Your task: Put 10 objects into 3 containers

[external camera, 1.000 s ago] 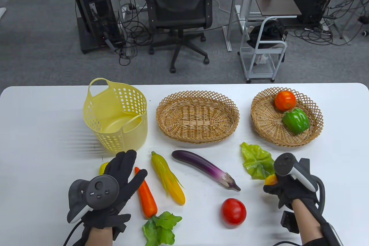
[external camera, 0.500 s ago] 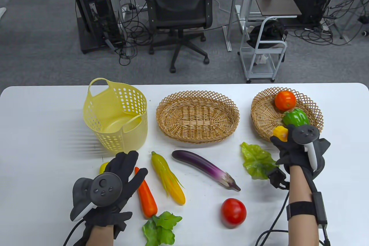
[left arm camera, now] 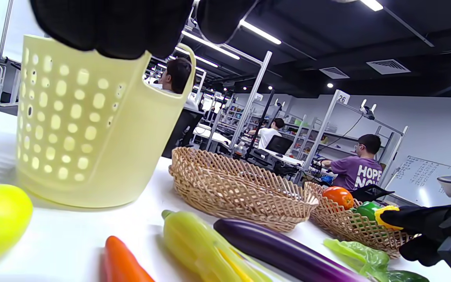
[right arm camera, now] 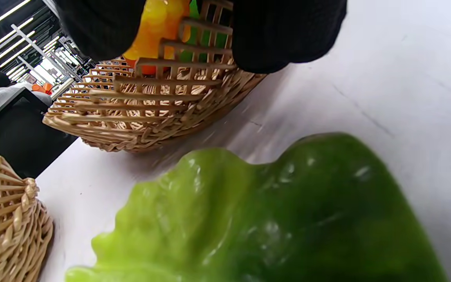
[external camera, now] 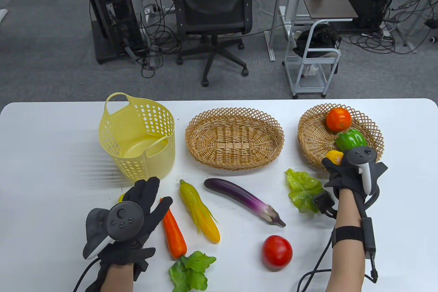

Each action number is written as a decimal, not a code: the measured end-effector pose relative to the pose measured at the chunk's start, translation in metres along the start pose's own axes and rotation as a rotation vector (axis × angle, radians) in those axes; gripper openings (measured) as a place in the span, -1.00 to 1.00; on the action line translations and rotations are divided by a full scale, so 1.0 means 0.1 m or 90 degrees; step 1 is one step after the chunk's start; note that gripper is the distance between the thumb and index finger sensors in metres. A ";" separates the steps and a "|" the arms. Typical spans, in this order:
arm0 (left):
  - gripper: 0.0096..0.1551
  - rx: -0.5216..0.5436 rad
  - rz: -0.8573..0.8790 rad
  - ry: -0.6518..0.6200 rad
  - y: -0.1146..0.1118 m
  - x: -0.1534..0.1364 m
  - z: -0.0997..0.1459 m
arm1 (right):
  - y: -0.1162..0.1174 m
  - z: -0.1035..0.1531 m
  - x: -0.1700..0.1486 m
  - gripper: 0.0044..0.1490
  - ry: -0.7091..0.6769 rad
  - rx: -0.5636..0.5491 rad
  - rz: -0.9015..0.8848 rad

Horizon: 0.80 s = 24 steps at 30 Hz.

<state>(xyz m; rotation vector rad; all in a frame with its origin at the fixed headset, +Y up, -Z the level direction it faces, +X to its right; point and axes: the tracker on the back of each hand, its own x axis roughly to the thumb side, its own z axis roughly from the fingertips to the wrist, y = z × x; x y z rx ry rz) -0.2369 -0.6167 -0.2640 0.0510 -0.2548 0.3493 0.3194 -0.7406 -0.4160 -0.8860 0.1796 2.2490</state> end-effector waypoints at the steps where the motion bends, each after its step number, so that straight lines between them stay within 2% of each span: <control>1: -0.09 -0.002 -0.001 0.001 -0.01 0.00 0.00 | 0.00 -0.01 0.00 0.04 0.007 0.003 0.014; 13: -0.09 -0.004 -0.008 0.006 -0.02 0.00 -0.02 | -0.02 -0.02 -0.04 -0.01 -0.019 0.031 0.017; 17: -0.09 -0.001 -0.005 0.003 -0.01 0.01 -0.01 | -0.06 0.08 -0.03 -0.01 -0.063 0.034 0.038; 24: -0.09 0.008 0.003 -0.013 0.02 0.04 0.04 | -0.12 0.41 0.01 -0.04 -0.160 0.021 0.127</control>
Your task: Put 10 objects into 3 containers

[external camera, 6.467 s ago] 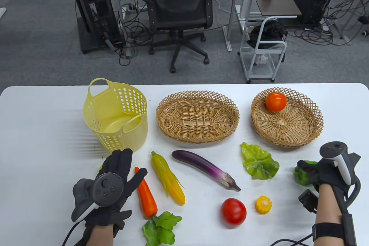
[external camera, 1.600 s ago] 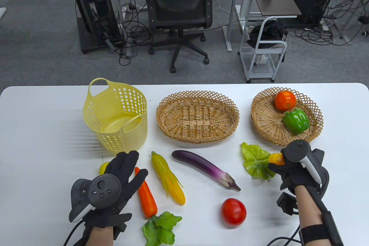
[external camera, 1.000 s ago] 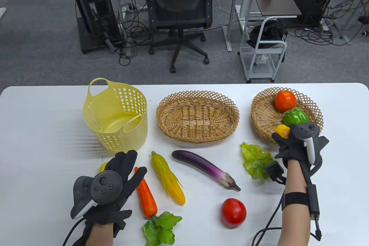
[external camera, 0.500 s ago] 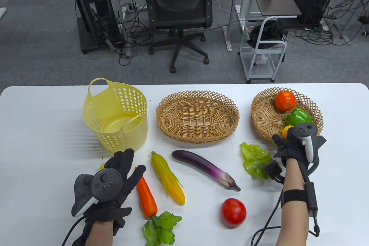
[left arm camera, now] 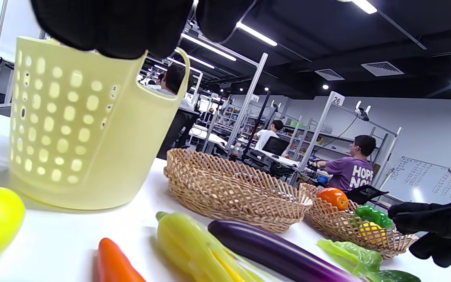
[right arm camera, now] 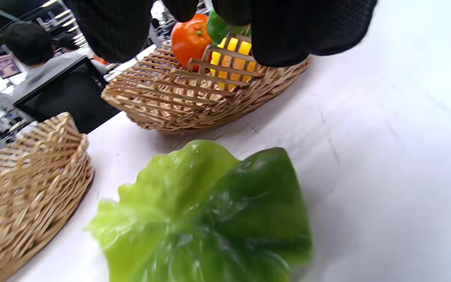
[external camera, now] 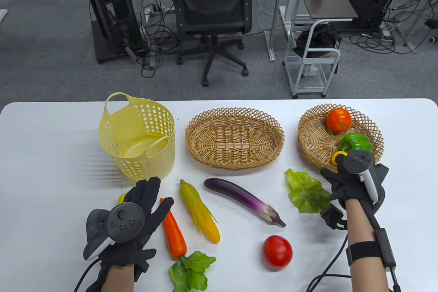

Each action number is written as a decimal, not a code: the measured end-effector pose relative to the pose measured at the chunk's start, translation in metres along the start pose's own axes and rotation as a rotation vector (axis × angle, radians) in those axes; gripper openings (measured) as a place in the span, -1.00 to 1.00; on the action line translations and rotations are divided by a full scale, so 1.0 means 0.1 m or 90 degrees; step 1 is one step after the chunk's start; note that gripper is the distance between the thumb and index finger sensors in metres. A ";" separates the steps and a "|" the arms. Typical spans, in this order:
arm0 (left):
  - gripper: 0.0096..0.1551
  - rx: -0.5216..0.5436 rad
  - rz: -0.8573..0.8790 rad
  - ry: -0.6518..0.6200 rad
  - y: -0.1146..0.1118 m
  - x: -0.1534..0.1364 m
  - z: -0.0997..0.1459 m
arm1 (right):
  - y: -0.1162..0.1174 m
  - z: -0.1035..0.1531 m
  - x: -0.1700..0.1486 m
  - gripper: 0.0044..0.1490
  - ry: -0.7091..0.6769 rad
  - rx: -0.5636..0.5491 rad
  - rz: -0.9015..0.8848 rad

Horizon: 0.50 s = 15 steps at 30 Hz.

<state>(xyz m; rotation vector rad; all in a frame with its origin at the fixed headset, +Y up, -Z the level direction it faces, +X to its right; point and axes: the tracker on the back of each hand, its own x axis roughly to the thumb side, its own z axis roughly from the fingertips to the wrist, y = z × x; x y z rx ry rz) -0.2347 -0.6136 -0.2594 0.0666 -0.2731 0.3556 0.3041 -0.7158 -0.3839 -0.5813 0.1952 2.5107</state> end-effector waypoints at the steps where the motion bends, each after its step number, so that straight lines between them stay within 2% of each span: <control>1: -0.09 0.002 0.003 -0.004 0.01 0.01 0.01 | 0.01 0.05 0.02 -0.05 -0.014 0.007 0.012; 7: -0.09 0.015 0.017 -0.015 0.06 0.00 0.06 | 0.20 0.23 0.08 -0.07 -0.059 0.095 0.083; 15: -0.09 0.019 0.018 -0.014 0.06 0.00 0.07 | 0.57 0.20 0.06 0.07 -0.061 0.173 0.226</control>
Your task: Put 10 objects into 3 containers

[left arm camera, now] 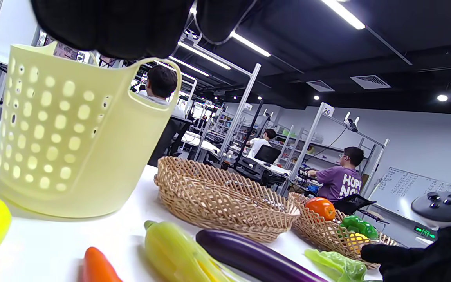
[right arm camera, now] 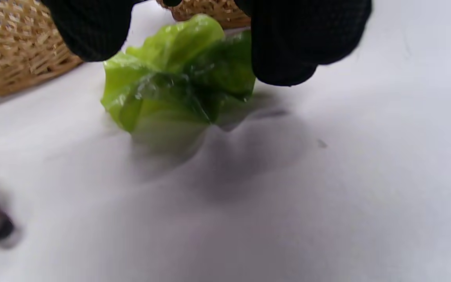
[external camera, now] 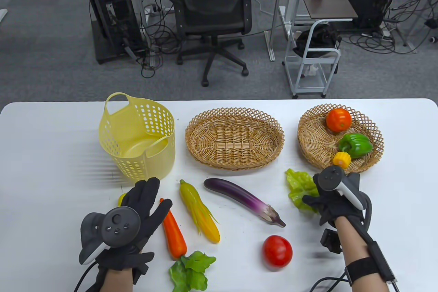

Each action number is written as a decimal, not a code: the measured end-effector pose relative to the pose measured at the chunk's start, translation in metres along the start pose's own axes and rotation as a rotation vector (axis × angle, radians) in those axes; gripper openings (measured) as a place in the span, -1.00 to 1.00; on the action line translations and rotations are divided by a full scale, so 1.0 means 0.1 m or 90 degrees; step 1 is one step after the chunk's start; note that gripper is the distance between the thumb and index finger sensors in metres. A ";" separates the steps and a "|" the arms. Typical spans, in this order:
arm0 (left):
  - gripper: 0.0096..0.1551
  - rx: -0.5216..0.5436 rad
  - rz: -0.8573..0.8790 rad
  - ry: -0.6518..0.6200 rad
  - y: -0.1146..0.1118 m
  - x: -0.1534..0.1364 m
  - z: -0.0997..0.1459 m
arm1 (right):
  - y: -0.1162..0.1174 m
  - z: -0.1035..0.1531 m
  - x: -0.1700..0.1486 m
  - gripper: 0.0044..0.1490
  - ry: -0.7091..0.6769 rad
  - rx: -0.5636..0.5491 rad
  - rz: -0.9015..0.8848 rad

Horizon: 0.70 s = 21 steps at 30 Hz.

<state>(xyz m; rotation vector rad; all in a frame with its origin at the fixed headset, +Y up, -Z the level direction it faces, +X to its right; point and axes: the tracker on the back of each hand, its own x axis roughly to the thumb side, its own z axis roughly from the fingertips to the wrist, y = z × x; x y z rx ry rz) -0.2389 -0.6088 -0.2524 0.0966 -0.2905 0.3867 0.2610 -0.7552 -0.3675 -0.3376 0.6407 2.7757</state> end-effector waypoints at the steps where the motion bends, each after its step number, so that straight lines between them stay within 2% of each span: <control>1: -0.09 0.000 0.000 0.000 0.00 0.00 0.00 | 0.03 -0.02 0.00 0.07 0.002 0.005 0.007; 9: -0.09 -0.011 -0.007 0.009 -0.03 -0.01 -0.04 | 0.13 -0.06 0.01 -0.04 -0.006 -0.052 0.019; 16: -0.09 -0.014 -0.011 0.010 -0.05 0.00 -0.05 | 0.13 -0.05 -0.04 -0.37 0.000 -0.134 0.007; 21: -0.09 -0.013 -0.009 0.012 -0.04 -0.01 -0.05 | 0.12 -0.04 -0.04 -0.41 0.004 -0.143 0.008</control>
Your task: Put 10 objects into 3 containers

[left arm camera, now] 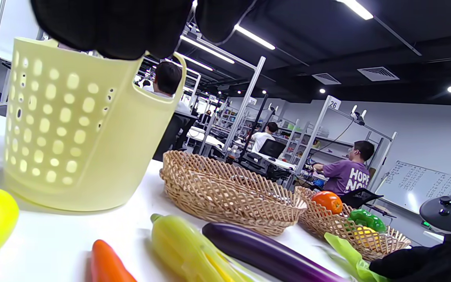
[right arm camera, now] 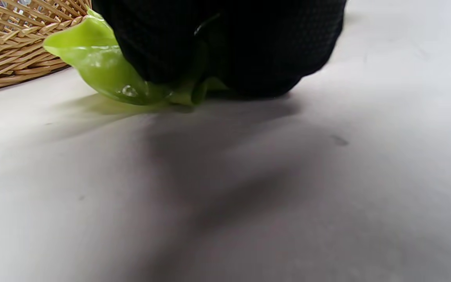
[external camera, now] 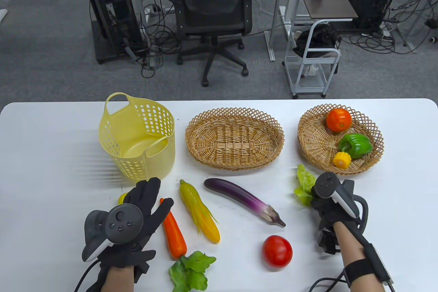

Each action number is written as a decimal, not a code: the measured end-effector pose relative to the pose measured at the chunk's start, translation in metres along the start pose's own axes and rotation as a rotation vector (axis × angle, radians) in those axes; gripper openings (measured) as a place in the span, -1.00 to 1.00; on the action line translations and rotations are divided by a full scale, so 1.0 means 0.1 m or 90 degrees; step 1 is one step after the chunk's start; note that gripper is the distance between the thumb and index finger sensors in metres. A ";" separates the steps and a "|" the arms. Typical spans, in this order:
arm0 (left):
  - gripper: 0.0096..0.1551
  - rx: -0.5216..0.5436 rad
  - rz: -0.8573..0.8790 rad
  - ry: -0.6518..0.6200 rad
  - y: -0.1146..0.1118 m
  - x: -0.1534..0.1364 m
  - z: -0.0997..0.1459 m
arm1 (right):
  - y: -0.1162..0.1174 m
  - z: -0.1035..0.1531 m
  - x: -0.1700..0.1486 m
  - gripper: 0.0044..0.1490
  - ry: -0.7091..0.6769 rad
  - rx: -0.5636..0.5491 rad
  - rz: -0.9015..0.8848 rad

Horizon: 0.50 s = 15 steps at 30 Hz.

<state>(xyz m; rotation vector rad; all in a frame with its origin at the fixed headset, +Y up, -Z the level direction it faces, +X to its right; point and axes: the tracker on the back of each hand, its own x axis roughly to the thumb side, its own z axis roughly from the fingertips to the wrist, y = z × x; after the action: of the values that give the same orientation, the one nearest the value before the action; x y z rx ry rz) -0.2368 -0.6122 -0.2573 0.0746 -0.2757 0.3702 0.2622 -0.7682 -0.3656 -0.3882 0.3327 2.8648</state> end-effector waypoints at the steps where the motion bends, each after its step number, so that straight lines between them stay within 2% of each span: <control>1: -0.09 0.001 0.000 0.000 0.00 0.00 0.00 | -0.01 0.00 0.00 -0.43 0.000 -0.006 -0.004; 8: -0.09 0.003 0.003 -0.001 0.00 -0.01 0.00 | -0.11 0.01 -0.05 -0.45 -0.010 -0.024 -0.054; 15: -0.09 0.008 0.008 -0.006 0.02 -0.01 0.02 | -0.54 0.18 0.00 -0.44 -0.094 -0.060 -0.171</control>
<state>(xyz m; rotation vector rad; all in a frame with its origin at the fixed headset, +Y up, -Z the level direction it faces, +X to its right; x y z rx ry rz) -0.2392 -0.6110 -0.2558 0.0868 -0.2827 0.3843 0.2722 -0.7122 -0.3589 -0.2165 0.1089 2.6320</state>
